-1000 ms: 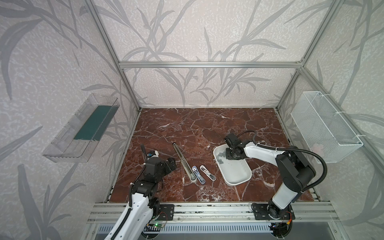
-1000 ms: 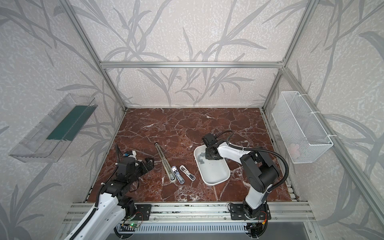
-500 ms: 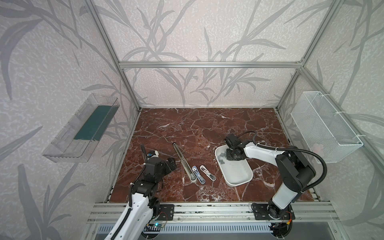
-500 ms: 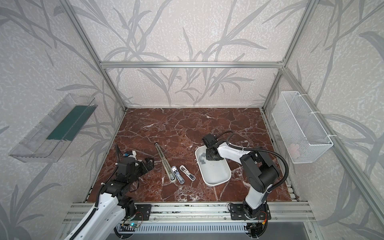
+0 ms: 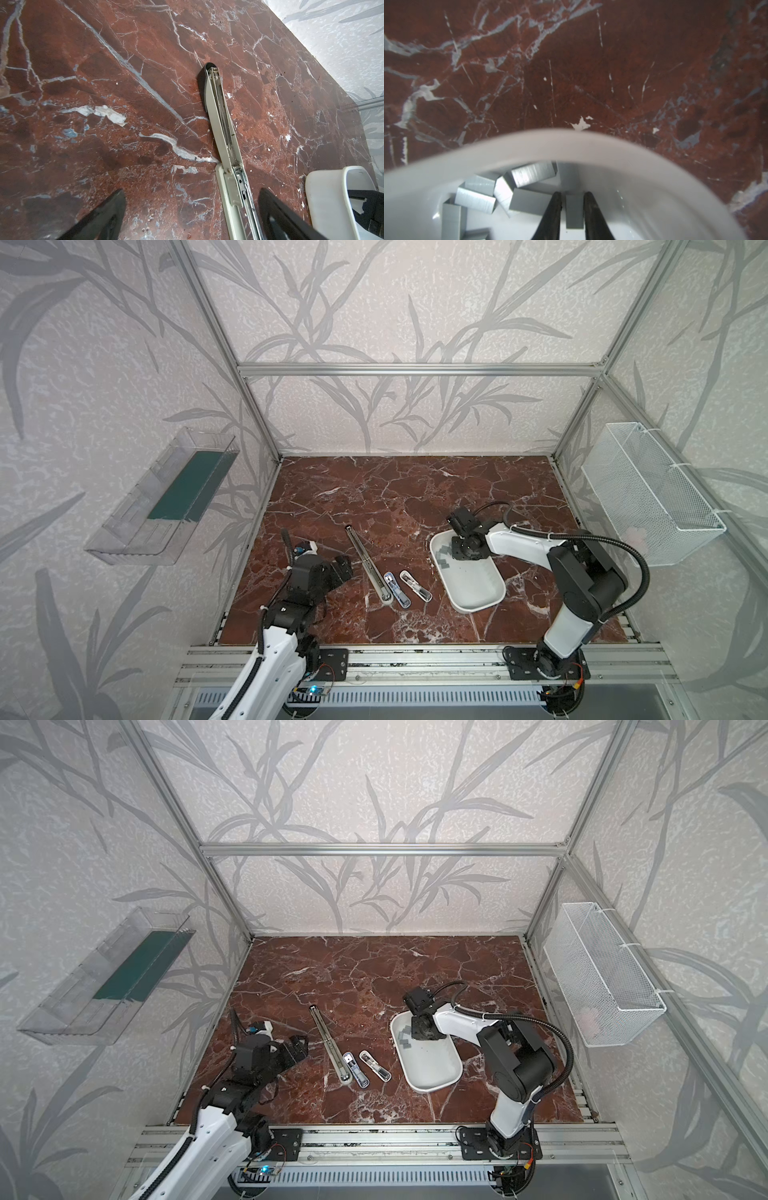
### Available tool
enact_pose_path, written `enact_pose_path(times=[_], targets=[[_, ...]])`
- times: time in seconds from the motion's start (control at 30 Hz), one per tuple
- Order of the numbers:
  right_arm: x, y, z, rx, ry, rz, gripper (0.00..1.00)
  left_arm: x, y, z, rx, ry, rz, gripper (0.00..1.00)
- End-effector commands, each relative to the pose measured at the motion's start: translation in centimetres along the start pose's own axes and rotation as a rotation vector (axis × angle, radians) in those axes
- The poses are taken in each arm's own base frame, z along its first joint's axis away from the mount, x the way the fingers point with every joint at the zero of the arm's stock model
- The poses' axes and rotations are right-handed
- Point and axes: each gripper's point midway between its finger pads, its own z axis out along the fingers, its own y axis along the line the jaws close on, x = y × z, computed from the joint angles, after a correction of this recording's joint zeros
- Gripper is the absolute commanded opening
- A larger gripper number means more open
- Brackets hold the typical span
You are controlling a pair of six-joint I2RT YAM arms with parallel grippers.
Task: Load the staples into the stapler
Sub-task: 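Close the right gripper on a grey staple strip in the tray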
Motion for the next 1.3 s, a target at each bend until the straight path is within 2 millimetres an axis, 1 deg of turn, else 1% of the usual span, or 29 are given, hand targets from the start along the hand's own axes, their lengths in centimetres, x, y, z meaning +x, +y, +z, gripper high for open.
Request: enact_pose_path(times=[0.0, 0.17, 0.4, 0.67, 0.83, 0.97, 1.0, 1.13, 1.27], targets=[[1.0, -0.7, 1.0, 0.046, 0.045, -0.010, 0.23, -1.0, -0.8, -0.4, 0.020, -0.031, 0.010, 0.99], [1.0, -0.7, 1.2, 0.049, 0.048, -0.012, 0.24, -1.1, -0.8, -0.4, 0.021, -0.032, 0.011, 0.99], [1.1, -0.8, 1.4, 0.054, 0.050, -0.014, 0.22, -1.1, -0.8, -0.4, 0.021, -0.032, 0.009, 0.99], [0.9, -1.0, 1.6, 0.066, 0.045, -0.020, 0.15, -1.0, -0.8, -0.4, 0.022, -0.031, 0.010, 0.99], [0.7, -1.1, 0.9, 0.053, 0.024, -0.025, 0.12, -1.0, -0.9, -0.4, 0.030, -0.027, 0.011, 0.99], [0.2, -1.2, -0.6, 0.033, -0.020, -0.026, 0.12, -0.8, -1.1, -0.5, 0.040, -0.020, 0.015, 0.99], [-0.2, -1.1, -1.6, 0.018, -0.047, -0.025, 0.11, -0.8, -1.1, -0.5, 0.040, -0.024, 0.015, 0.99], [-0.3, -1.4, -4.7, -0.019, -0.157, -0.036, 0.11, -1.1, -0.9, -0.7, 0.031, -0.043, 0.007, 0.99], [-0.3, -0.8, -7.8, -0.098, -0.289, -0.067, 0.13, -0.4, -1.5, -1.0, 0.077, -0.014, 0.019, 0.99]])
